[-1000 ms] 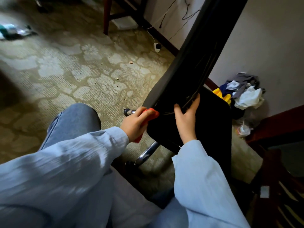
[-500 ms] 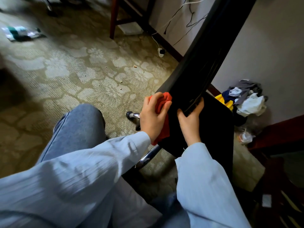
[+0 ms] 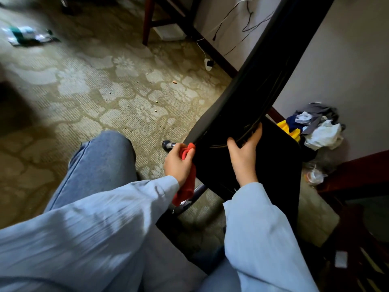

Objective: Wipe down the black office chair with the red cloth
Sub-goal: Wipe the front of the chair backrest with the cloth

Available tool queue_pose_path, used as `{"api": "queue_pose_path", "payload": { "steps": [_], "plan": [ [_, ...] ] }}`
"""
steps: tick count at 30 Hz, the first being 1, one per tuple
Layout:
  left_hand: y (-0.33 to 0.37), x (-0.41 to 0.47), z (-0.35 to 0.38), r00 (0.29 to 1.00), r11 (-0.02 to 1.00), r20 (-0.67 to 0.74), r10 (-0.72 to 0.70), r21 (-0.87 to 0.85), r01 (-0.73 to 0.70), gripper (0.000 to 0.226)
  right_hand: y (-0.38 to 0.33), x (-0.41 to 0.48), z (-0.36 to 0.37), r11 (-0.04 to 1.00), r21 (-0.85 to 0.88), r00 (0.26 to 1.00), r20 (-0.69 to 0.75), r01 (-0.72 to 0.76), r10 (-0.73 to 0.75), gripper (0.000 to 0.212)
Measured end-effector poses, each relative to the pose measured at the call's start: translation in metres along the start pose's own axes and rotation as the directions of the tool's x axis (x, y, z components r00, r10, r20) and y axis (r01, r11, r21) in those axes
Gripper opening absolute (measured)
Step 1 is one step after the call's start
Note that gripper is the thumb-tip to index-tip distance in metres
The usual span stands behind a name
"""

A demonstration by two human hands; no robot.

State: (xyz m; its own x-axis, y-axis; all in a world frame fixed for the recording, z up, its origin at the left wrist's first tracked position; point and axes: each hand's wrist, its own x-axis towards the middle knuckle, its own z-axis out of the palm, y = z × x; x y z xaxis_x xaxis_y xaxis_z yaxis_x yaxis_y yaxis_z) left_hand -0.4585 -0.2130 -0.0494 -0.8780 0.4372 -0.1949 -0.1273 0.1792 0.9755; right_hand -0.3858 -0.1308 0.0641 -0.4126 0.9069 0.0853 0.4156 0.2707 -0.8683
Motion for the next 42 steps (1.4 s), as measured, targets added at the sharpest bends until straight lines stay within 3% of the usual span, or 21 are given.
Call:
{"api": "queue_pose_path", "payload": {
  "steps": [3, 5, 8, 15, 20, 26, 29, 32, 37, 42],
  "plan": [
    [0.019, -0.008, 0.001, 0.996, 0.986, -0.083, 0.017, -0.162, -0.030, 0.013, 0.000, 0.001, 0.002, 1.000, -0.013, 1.000, -0.005, -0.009, 0.009, 0.081],
    [0.043, -0.014, 0.004, 0.983, 0.954, -0.130, 0.133, -0.251, -0.162, 0.018, 0.002, 0.003, 0.003, 1.000, -0.011, 1.000, -0.007, -0.009, 0.009, 0.083],
    [0.067, -0.015, 0.009, 0.921, 0.897, -0.202, 0.333, -0.232, -0.375, 0.017, 0.002, 0.003, 0.003, 1.000, -0.029, 1.000, -0.009, -0.008, 0.008, 0.084],
    [0.066, -0.004, 0.010, 0.902, 0.906, -0.189, 0.388, -0.103, -0.411, 0.015, 0.003, 0.004, 0.004, 0.999, -0.051, 1.000, -0.010, 0.004, -0.004, 0.084],
    [0.048, 0.003, 0.014, 0.975, 0.964, -0.094, 0.201, -0.159, -0.214, 0.019, 0.001, 0.005, 0.009, 0.999, -0.050, 1.000, -0.027, -0.016, 0.014, 0.086],
    [0.019, 0.016, 0.020, 1.000, 0.991, 0.002, -0.031, -0.127, 0.031, 0.013, -0.003, 0.005, 0.009, 1.000, -0.003, 0.999, 0.033, -0.014, 0.014, 0.084],
    [-0.020, 0.018, 0.018, 0.969, 0.965, 0.028, -0.245, -0.094, 0.246, 0.012, -0.001, 0.004, 0.008, 0.999, 0.031, 0.997, 0.074, -0.028, 0.025, 0.082],
    [-0.037, 0.016, 0.013, 0.906, 0.885, -0.097, -0.413, -0.280, 0.373, 0.019, -0.001, 0.003, 0.007, 0.999, 0.034, 0.996, 0.090, -0.026, 0.023, 0.082],
    [-0.034, 0.037, 0.011, 0.903, 0.855, -0.110, -0.415, -0.386, 0.346, 0.029, -0.005, 0.013, 0.004, 1.000, 0.013, 0.997, 0.076, -0.010, 0.009, 0.080],
    [-0.055, 0.057, 0.021, 0.818, 0.747, -0.070, -0.571, -0.460, 0.481, 0.034, -0.012, 0.035, 0.001, 0.998, -0.036, 0.998, 0.032, 0.048, -0.046, 0.081]
  ]
}}
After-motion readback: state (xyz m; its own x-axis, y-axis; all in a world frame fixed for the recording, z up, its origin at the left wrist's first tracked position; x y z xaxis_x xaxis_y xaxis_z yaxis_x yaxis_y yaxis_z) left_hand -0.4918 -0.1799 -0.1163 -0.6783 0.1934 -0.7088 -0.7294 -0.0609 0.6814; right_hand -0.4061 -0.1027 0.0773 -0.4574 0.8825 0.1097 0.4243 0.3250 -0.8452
